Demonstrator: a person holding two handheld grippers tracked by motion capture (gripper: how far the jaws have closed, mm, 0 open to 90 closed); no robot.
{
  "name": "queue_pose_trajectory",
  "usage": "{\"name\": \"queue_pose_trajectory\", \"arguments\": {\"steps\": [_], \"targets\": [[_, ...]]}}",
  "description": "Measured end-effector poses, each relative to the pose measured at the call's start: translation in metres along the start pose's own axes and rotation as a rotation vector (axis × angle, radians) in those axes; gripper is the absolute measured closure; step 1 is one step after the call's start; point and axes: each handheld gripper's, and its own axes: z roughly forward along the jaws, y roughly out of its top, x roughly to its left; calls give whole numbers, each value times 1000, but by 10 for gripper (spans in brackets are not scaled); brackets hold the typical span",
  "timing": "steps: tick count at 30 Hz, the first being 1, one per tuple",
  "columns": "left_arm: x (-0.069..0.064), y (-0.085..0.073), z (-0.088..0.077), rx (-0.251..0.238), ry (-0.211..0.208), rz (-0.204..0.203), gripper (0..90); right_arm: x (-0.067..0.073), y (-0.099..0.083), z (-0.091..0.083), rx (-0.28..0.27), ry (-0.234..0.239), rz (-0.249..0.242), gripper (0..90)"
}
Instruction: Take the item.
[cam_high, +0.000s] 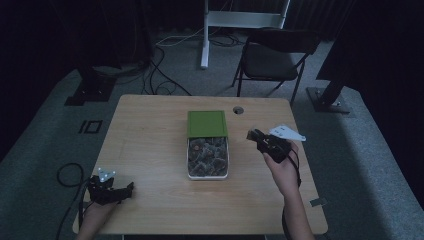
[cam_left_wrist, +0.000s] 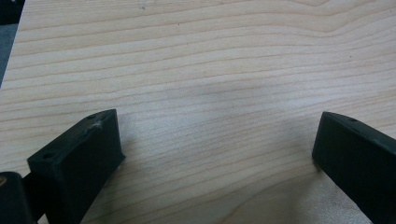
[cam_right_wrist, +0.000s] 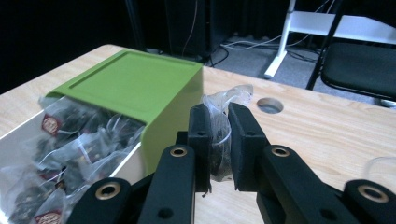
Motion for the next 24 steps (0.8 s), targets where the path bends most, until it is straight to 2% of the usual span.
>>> {"name": "queue_pose_trajectory", "arguments": {"steps": [13, 24], "targets": [[0, 0, 0, 0, 0, 1, 19, -34, 14, -8, -17, -70, 19, 804], [0, 0, 0, 0, 0, 0, 19, -65, 17, -9, -21, -121, 61, 803]]}}
